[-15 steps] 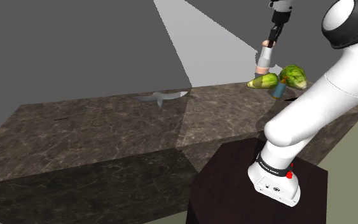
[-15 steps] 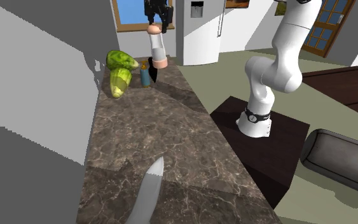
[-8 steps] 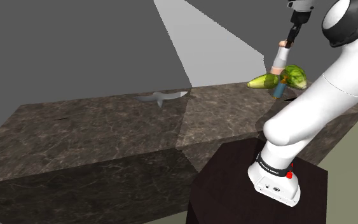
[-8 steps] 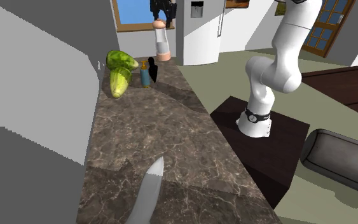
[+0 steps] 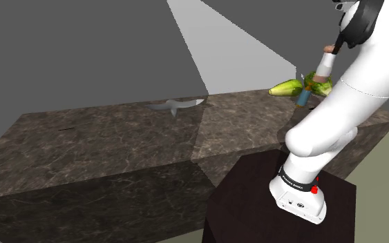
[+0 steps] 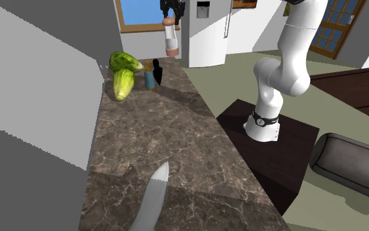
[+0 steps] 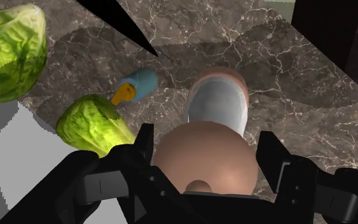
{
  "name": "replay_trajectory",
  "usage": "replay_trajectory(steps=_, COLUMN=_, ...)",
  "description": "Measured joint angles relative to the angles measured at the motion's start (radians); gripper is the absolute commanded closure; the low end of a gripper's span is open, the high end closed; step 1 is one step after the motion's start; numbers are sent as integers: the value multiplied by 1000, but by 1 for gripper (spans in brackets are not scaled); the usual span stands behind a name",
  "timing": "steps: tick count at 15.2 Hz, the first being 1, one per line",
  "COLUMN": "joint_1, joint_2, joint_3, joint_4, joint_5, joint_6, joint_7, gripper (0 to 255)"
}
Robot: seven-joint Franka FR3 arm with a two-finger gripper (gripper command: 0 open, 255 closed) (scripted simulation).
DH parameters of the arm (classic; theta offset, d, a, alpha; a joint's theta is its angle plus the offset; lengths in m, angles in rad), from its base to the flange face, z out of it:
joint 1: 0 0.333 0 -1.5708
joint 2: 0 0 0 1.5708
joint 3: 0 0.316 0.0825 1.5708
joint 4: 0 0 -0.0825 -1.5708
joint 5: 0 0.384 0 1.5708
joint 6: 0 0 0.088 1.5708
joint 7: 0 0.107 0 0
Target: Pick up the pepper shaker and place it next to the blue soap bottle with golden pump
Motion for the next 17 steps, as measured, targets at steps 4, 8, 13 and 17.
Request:
replay_trajectory(steps=4, joint_1=-53, joint_2=125, joint_3=-107, joint_4=102, joint_5=116, joint_6=-13, joint_7=-162, gripper=255)
replay_trajectory(steps=8, joint_1=-115, joint_2=221, joint_3=-154, joint_4=150, joint_5=212, joint_6=-8, joint_7=-268, gripper=255)
replay_trajectory(steps=13, joint_1=-104, joint_2=197, joint_3=-152, joint_4=70, joint_5=190, joint_6=59, joint_7=-261, gripper=255)
replay_trajectory(steps=17, joint_1=-91, joint_2=168, joint_3=-147, joint_4=-7, joint_5=164, joint_6=121, joint_7=-245, gripper=255)
